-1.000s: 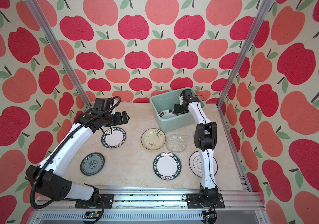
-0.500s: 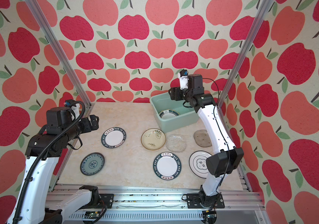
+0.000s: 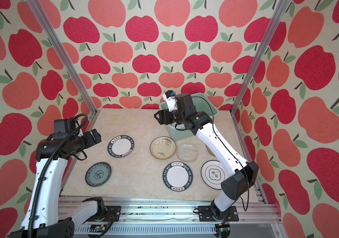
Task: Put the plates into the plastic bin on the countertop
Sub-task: 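Move both grippers to the green-rimmed HAO SHI HAO WEI plate's opposite edges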
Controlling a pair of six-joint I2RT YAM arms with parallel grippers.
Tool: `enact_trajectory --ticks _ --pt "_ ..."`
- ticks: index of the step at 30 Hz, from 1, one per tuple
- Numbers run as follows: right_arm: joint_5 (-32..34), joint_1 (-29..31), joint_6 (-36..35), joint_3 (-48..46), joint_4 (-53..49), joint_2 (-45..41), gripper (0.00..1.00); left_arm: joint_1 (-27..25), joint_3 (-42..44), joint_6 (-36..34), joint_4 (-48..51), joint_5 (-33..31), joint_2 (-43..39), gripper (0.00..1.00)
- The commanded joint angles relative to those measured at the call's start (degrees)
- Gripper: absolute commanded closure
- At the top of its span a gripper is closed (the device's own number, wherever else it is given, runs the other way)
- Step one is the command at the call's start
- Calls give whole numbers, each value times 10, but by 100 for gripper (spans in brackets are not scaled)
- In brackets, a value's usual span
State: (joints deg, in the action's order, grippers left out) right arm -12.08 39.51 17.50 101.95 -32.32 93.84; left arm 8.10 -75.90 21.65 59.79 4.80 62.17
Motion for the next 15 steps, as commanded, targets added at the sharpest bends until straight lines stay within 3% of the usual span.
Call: enact_trajectory --ticks 1,8,15 --pt "11 27 19 0 -3 36 25 23 27 75 -12 46 16 1" --pt "-6 68 -10 69 -70 134 25 37 64 77 -33 63 82 1" --pt "-24 80 18 114 -73 218 25 41 85 62 -66 82 141 1"
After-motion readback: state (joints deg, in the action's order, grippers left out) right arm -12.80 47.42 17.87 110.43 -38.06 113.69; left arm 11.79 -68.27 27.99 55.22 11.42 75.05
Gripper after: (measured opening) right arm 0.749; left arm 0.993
